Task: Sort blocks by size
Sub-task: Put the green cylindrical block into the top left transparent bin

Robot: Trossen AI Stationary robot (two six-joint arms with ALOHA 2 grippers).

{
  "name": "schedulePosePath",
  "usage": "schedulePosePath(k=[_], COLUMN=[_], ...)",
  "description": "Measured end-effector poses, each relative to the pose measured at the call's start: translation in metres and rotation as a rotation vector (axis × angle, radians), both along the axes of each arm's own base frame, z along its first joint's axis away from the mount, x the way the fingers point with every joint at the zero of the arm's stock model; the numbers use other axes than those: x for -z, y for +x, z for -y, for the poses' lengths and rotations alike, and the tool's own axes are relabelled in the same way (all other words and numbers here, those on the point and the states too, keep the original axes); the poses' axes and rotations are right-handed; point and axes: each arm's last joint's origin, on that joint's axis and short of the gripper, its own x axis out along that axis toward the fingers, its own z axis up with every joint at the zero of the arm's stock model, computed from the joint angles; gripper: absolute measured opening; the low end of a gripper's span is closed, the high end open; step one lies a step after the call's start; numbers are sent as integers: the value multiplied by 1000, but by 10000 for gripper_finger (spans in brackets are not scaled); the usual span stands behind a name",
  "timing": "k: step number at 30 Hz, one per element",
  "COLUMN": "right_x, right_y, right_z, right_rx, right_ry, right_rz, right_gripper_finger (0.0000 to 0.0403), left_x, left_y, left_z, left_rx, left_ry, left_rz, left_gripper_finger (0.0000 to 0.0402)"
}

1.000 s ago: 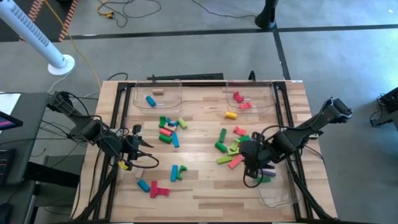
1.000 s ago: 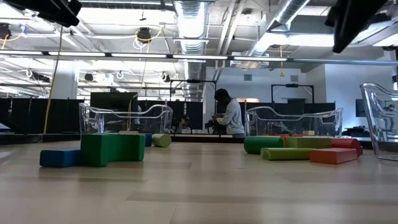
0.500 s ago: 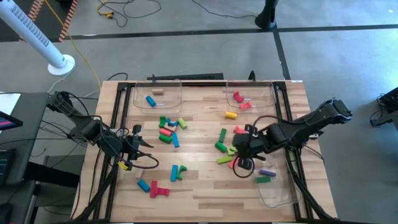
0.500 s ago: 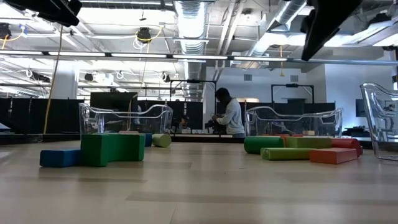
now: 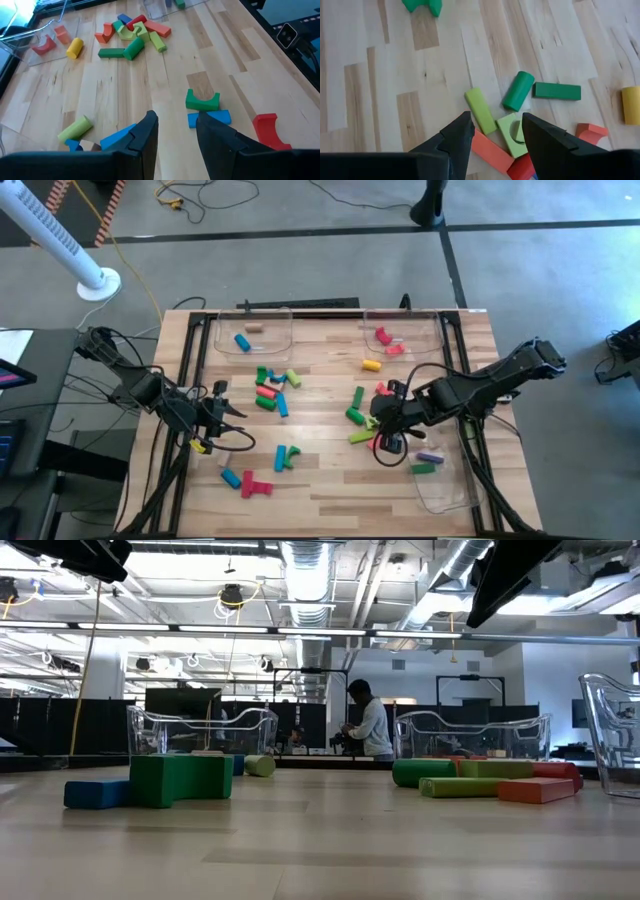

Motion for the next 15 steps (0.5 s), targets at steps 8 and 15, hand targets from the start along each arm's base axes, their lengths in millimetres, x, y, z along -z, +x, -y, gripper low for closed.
schedulePosePath(k=[8,15], right_x=[-2,-5], right_y=[4,8], right_z=[-1,-3], right_rx=[2,8], right_ry=[13,29], right_rz=[42,99], right_gripper_finger=[200,200], left_x=[0,0], left_y=[0,0], left_z=[0,0], left_rx=[0,0], left_ry=[0,0], left_rz=[0,0], left_gripper_finger=[126,126])
